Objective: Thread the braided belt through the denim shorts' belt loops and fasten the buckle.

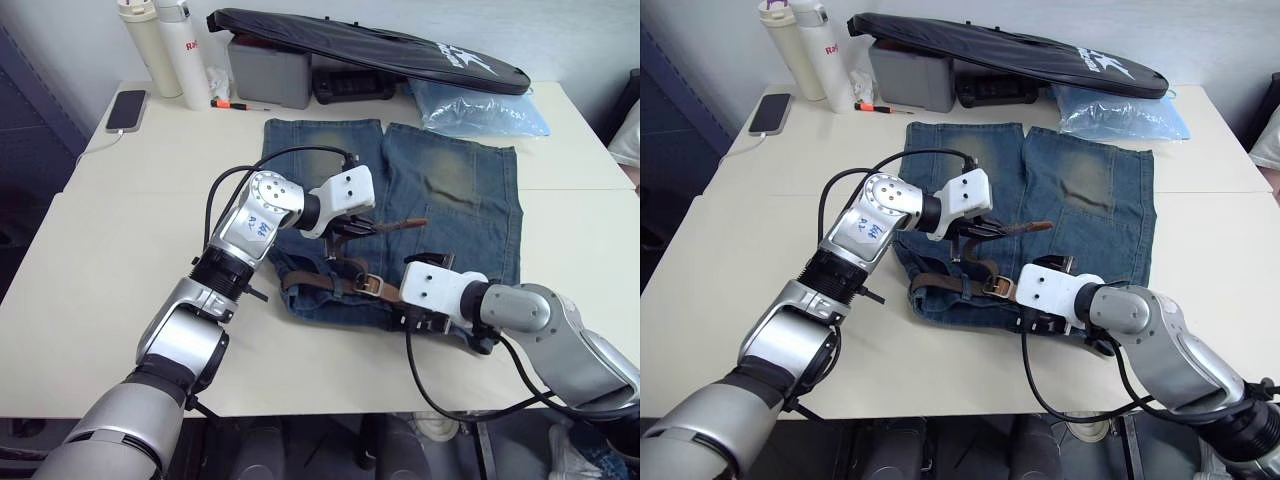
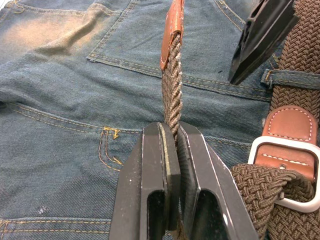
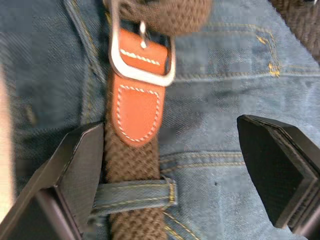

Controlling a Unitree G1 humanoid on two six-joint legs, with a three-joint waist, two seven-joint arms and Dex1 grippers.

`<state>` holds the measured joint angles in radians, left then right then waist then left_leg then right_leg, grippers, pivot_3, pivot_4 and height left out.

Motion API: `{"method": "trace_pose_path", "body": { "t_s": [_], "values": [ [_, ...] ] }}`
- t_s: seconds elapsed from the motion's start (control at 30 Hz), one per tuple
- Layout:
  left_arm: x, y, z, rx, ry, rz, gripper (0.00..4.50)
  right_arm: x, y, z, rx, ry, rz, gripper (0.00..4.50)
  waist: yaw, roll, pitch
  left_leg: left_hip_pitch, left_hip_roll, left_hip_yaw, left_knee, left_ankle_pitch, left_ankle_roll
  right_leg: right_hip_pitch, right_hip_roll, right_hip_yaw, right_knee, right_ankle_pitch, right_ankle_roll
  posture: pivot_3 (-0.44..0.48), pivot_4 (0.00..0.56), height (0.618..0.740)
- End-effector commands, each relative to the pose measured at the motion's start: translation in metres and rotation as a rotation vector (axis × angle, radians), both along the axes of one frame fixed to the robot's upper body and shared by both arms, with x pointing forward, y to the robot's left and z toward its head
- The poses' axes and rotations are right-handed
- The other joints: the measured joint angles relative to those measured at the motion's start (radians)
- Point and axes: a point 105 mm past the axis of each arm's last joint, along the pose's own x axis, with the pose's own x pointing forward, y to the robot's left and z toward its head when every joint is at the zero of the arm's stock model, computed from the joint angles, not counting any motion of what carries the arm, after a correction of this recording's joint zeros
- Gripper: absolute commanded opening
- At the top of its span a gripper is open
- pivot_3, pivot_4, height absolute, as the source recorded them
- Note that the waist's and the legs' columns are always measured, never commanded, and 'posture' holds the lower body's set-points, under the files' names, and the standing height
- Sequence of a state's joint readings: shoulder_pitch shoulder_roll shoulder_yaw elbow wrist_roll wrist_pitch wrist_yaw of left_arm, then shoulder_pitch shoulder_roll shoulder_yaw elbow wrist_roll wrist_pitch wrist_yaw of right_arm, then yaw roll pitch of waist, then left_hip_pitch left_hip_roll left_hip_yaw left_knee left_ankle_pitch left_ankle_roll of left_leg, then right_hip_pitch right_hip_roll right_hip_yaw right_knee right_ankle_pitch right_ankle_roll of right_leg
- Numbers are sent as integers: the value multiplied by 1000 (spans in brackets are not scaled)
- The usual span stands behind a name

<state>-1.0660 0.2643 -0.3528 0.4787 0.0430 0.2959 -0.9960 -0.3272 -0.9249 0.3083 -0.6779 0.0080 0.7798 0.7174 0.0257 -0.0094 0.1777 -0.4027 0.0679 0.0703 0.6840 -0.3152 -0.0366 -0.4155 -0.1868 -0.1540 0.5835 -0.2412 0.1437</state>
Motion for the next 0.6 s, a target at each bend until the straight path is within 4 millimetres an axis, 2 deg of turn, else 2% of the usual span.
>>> {"method": "trace_pose_path", "body": {
  "t_s": [0.03, 0.2, 0.43, 0.6],
  "values": [
    [-4, -3, 13, -35, -36, -24, 0, -9, 7, 8, 33, 2, 41, 4434, 0, 0, 0, 0, 0, 0, 0, 0, 0, 0, 0, 0, 0, 0, 0, 0, 150, 740],
    [-5, -7, 12, -35, -35, -35, 0, -13, 5, 0, 27, 38, 33, 4434, 1, 0, 0, 0, 0, 0, 0, 0, 0, 0, 0, 0, 0, 0, 0, 0, 150, 740],
    [-6, -8, 13, -38, -37, -42, 0, -4, -1, -7, -30, -4, 8, 4434, 1, 0, 0, 0, 0, 0, 0, 0, 0, 0, 0, 0, 0, 0, 0, 0, 150, 740],
    [-7, -7, 12, -37, -34, -44, 0, 7, 0, 6, -19, -96, -9, 4434, 0, 0, 0, 0, 0, 0, 0, 0, 0, 0, 0, 0, 0, 0, 0, 0, 150, 740]
  ]
}}
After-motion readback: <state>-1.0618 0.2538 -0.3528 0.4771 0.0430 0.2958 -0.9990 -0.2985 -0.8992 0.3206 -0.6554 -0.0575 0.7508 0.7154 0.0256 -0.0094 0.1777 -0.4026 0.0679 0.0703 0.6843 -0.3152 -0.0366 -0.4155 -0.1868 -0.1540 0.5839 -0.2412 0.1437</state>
